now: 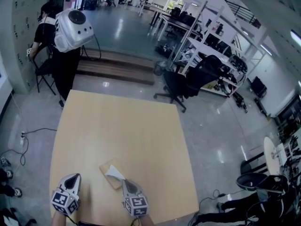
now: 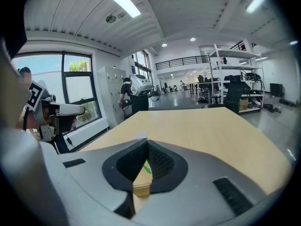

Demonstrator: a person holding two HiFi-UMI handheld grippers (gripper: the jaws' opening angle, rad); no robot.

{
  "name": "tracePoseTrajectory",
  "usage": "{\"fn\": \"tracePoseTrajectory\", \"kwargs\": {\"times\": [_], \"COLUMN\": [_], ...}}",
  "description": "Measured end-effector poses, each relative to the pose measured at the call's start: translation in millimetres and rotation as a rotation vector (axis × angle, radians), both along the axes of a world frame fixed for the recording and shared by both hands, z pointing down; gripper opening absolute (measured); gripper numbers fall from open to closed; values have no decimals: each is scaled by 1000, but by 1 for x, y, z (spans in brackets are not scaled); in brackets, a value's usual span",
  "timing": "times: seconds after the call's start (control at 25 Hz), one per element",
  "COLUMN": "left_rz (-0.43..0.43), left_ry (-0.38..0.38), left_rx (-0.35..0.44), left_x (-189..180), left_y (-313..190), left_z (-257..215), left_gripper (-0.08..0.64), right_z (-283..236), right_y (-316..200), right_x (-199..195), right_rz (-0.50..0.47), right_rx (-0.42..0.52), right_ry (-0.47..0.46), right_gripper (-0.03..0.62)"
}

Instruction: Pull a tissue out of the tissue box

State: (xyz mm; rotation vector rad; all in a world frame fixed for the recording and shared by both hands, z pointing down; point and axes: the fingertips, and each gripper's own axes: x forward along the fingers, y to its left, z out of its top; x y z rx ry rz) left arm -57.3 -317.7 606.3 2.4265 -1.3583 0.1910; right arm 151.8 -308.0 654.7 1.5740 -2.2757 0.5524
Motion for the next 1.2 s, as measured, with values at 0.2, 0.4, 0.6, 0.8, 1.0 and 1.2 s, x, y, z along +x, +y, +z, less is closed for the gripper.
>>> {"fn": "tracePoseTrajectory", "kwargs": {"times": [0.2,0.4,0.6,0.8,1.0,1.2], "left_rz": [9,6,8,11,12,28], "left_ry": [3,9,14,24,28,27], "left_rx": [23,44,63,88,107,123], "left_x": [-3,-4,-8,-13,-13,-15], "left_y": [2,8,11,15,21,31], "left_z": [-10,-14,-24,-34,-43,-50], "left_gripper": [8,8,8,8,8,8], "right_z": [-7,-13,-32,-47,-66,-81], "right_y": [3,8,5,9,14,26], "right_x": [-1,2,-4,-10,-9,-9], "right_rz": [3,16,16,19,30,48], "right_rx": [15,39,81,117,160,193], "right_ry": [16,19,19,19,19,12], "right_gripper": [6,6,6,6,6,6]}}
